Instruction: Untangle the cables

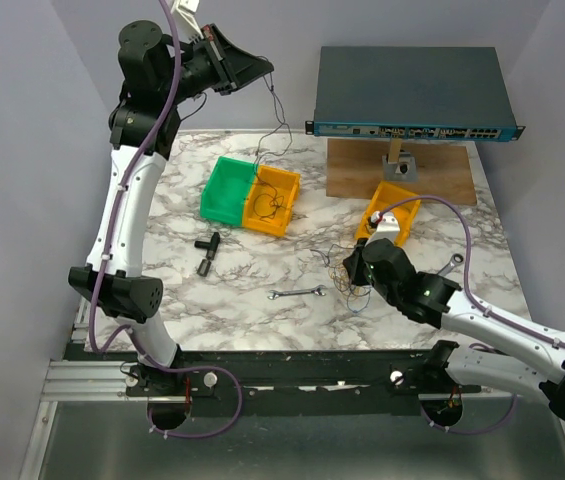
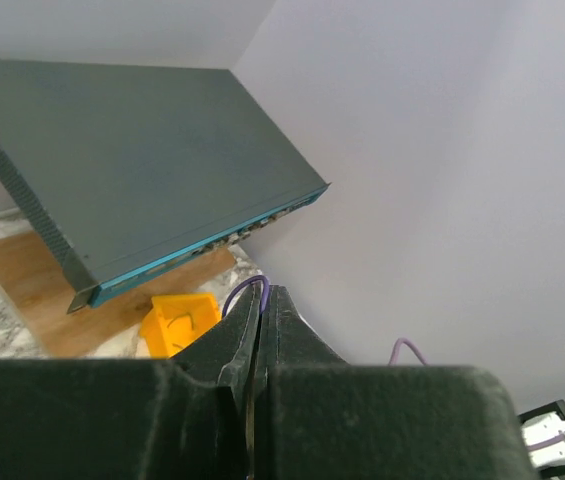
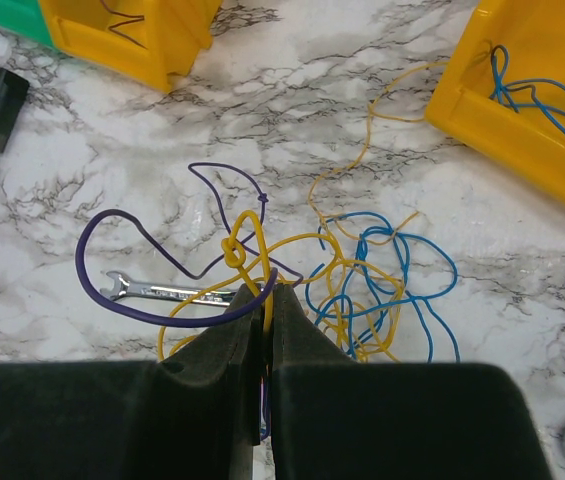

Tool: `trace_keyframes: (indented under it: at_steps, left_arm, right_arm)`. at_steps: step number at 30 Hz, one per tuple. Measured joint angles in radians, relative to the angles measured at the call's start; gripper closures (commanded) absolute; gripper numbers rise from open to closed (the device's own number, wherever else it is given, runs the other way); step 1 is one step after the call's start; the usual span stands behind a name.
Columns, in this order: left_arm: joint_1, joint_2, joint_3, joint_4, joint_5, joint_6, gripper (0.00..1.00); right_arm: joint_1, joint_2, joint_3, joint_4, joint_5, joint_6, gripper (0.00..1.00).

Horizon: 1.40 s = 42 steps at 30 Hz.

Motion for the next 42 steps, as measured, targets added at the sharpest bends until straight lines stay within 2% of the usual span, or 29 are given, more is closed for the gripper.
trace_keyframes:
  at_steps: [14,19,26,34,42]
  left_arm:
    - [0.047,0.170,-0.179,-0.031,-0.035,0.053,1.00]
    - [0.047,0.180,-0.195,-0.050,-0.043,0.061,1.00]
    - [0.022,0.172,-0.158,-0.060,-0.044,0.061,1.00]
    - [-0.119,0.133,-0.051,-0.082,-0.039,0.080,1.00]
    - [-0.107,0.088,0.021,-0.075,-0.001,0.070,1.00]
  right_arm:
    - [0.000,-0.016,0.000,-0.005,0.001,0.000,0.99]
    - [0.000,-0.026,0.000,-0.017,0.001,-0.001,0.99]
    - [0.000,-0.023,0.000,-0.021,0.001,-0.001,0.99]
    - [0.000,0.010,0.000,-0.018,0.000,0.000,0.99]
    - [0.000,0.008,0.000,-0.018,0.000,0.000,0.99]
